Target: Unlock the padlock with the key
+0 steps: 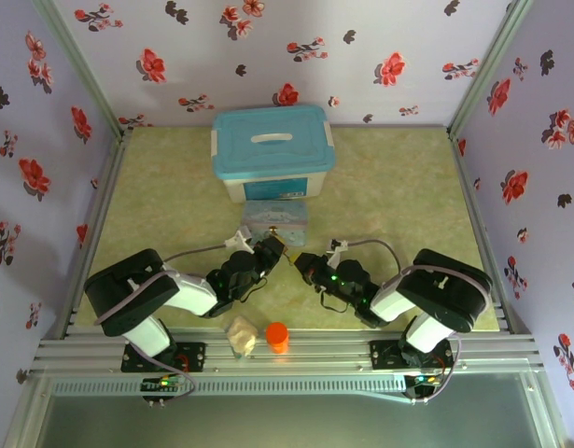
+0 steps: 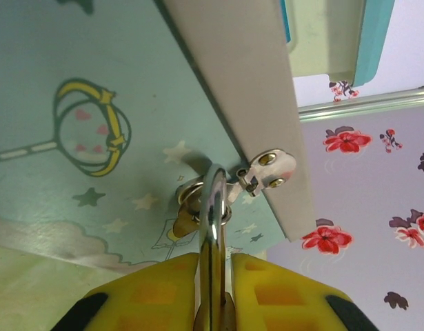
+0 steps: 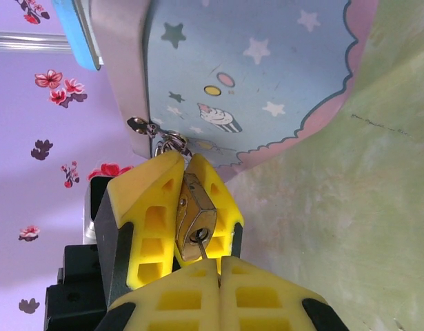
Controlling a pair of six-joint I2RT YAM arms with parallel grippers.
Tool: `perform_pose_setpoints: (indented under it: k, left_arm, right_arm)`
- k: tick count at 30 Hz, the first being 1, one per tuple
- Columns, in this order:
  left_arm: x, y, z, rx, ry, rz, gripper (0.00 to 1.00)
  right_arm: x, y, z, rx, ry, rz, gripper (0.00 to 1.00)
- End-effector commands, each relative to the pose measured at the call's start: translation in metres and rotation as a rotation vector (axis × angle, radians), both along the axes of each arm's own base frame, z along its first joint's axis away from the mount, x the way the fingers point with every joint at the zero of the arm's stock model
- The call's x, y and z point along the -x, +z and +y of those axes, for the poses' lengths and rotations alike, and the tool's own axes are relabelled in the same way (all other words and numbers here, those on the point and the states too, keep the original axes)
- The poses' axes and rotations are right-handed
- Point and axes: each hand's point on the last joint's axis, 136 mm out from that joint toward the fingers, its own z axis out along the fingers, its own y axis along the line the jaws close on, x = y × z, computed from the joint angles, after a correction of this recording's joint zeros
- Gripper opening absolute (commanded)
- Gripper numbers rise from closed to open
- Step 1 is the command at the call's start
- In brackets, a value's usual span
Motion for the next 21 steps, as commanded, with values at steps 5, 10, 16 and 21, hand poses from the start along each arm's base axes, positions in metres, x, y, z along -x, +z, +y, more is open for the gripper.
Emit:
perform_pose_setpoints:
  k: [5, 10, 16, 21]
  left_arm:
    - [0.023, 0.004, -0.031, 0.043, -0.142, 0.018, 0.00]
    - [0.024, 0.004, -0.032, 0.058, -0.143, 0.014, 0.00]
    - [0.024, 0.009, -0.034, 0.074, -0.147, 0.014, 0.00]
    - [0.022, 0.009, -0.038, 0.055, -0.148, 0.026, 0.00]
  right_arm:
    - [-0.016, 0.048, 0.020, -0.148, -0.007, -0.072, 0.00]
    - [-0.021, 0.049, 0.017, -0.168, -0.016, -0.048, 0.00]
    - [-0.025, 0.044, 0.015, -0.184, -0.024, -0.006, 0.00]
    - [-0.024, 0.035, 0.018, -0.187, -0.064, 0.037, 0.00]
